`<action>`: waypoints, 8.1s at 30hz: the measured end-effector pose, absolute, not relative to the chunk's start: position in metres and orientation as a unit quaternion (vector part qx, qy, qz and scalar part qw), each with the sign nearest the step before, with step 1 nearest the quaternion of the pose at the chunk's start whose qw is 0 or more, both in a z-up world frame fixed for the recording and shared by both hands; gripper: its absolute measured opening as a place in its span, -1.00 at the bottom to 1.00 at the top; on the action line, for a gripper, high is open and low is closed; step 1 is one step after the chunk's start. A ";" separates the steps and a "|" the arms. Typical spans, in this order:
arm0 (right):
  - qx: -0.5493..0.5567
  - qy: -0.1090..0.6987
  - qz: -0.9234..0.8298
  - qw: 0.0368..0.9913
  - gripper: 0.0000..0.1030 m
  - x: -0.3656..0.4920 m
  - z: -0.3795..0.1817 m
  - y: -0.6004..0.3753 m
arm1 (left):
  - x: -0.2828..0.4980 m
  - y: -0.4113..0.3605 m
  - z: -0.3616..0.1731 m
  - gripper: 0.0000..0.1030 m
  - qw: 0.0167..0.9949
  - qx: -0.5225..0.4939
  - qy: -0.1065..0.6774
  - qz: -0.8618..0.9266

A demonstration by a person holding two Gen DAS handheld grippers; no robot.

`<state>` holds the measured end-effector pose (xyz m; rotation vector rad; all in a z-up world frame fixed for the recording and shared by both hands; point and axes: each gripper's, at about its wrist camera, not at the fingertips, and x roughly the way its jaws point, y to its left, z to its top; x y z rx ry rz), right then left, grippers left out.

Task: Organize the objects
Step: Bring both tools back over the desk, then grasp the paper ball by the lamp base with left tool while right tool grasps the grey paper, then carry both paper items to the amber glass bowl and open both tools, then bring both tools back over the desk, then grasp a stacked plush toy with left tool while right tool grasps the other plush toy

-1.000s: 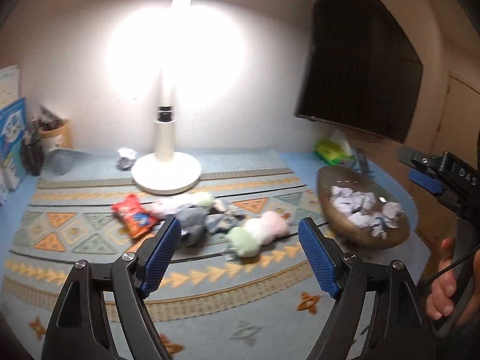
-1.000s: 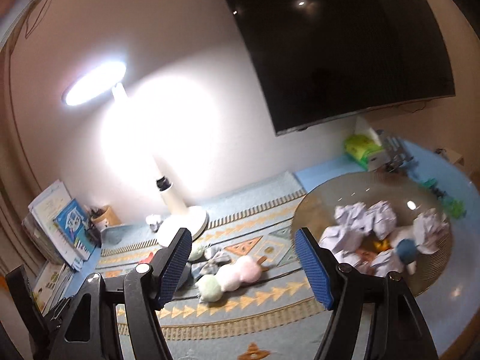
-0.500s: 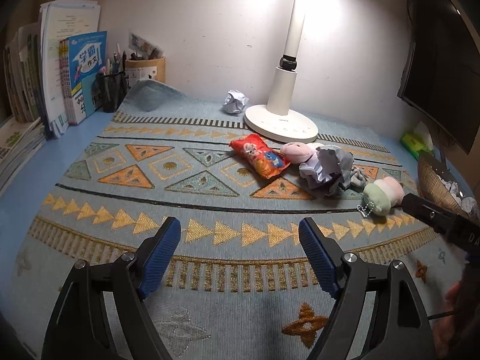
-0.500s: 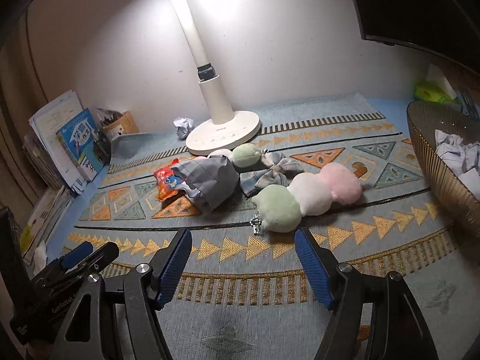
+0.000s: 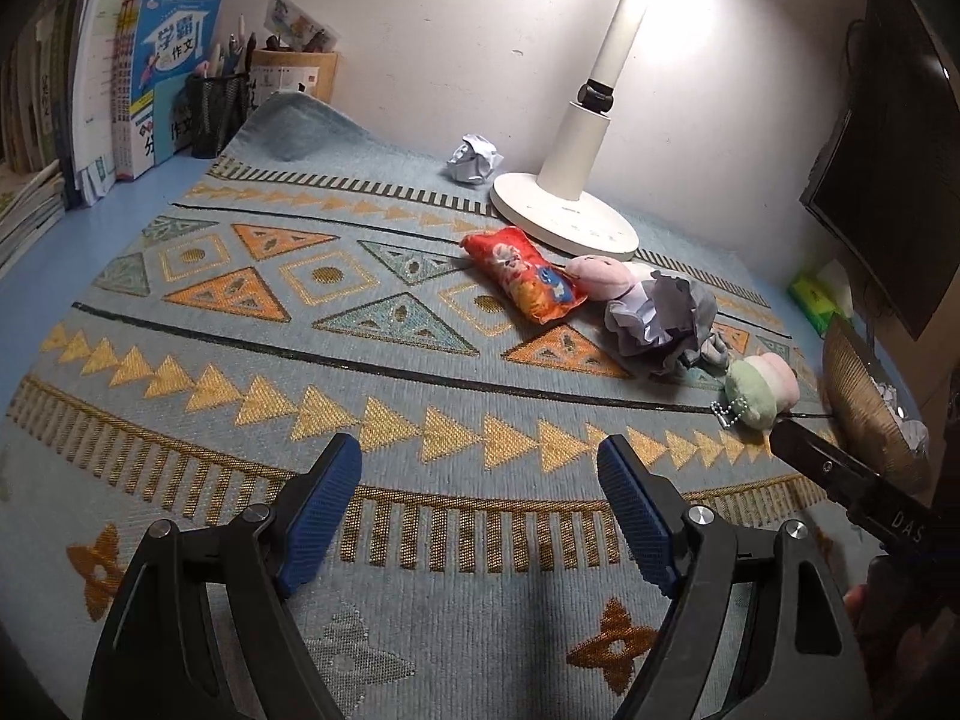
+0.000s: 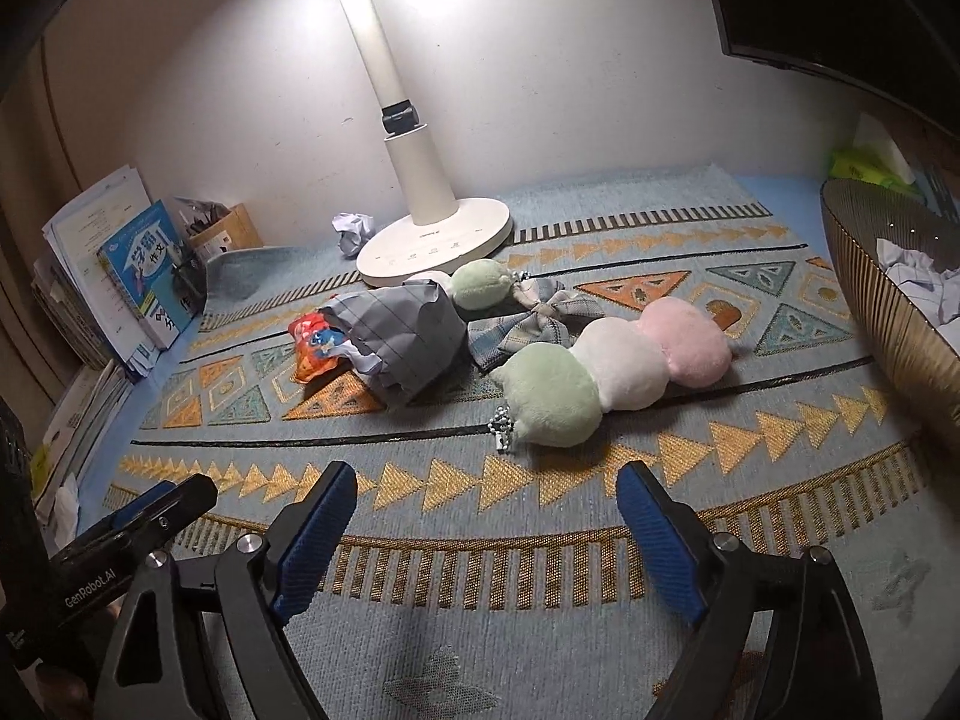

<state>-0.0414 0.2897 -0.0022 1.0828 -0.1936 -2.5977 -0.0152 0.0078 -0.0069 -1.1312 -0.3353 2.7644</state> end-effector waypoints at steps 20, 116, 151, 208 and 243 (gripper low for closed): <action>0.379 -0.090 -0.889 0.240 0.95 -0.172 0.050 0.248 | -0.205 -0.007 0.048 0.55 0.139 -0.362 -0.078 0.918; 0.439 -0.098 -0.870 0.201 0.22 -0.063 -0.018 0.295 | -0.030 -0.003 -0.007 -0.38 0.120 -0.383 -0.121 0.908; 0.341 -0.145 -0.928 -0.045 0.50 -0.046 0.118 0.584 | -0.059 0.356 0.083 0.74 0.395 -0.336 -0.054 0.854; 0.381 -0.046 -0.921 0.070 1.00 -0.052 -0.006 0.334 | -0.016 0.034 -0.006 0.73 0.101 -0.395 -0.085 0.909; 0.427 -0.023 -0.887 0.174 0.09 -0.090 0.007 0.293 | -0.139 0.133 0.014 -0.11 0.216 -0.385 0.159 0.883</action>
